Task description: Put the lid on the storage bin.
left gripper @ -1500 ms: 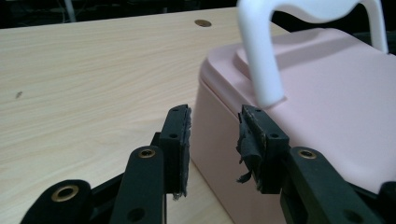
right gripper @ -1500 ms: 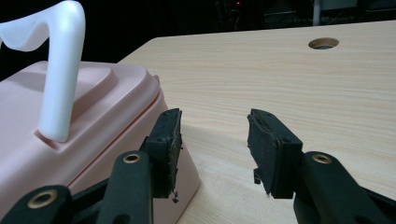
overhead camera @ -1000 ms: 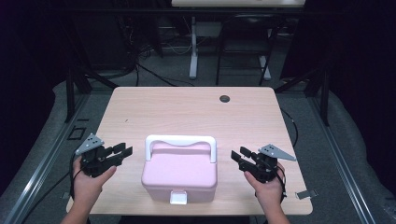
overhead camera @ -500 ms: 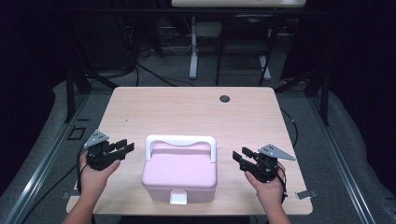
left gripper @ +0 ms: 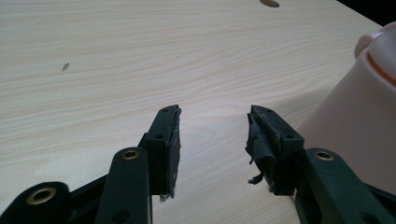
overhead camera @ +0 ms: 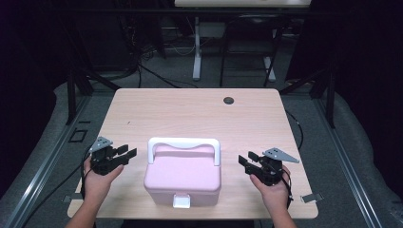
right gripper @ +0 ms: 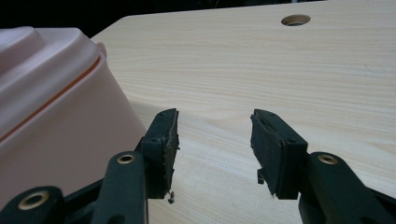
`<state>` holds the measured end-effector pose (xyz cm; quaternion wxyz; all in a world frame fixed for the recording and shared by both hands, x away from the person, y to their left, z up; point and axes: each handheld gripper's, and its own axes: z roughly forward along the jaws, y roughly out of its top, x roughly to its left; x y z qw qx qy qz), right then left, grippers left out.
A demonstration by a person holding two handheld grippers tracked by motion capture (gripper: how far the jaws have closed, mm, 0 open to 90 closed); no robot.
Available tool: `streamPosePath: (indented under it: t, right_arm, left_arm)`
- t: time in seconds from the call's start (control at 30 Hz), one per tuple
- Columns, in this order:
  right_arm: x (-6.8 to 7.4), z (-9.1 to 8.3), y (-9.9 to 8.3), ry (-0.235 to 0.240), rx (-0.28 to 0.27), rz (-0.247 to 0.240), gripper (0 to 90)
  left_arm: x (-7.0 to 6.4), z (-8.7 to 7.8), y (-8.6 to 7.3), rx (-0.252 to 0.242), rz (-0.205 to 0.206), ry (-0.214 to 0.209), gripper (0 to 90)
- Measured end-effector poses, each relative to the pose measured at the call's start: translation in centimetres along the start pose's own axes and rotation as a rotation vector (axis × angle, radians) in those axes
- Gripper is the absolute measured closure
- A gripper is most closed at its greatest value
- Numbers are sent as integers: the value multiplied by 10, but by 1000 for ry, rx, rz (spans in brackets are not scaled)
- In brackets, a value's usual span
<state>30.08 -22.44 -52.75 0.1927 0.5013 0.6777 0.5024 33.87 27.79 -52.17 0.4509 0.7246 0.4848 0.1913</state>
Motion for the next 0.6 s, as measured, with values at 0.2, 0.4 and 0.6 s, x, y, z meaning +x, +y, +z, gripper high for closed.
streamPosePath:
  t: [0.2,0.4,0.6]
  right_arm:
    - [-2,3,-3,-13,11,-3,507]
    - [-4,7,-7,-21,29,15,507]
    - [-3,9,-7,-34,45,-21,523]
  left_arm:
    - [-2,2,-12,12,26,8,495]
    - [0,2,-20,21,21,12,478]
    - [-1,6,-23,30,18,5,477]
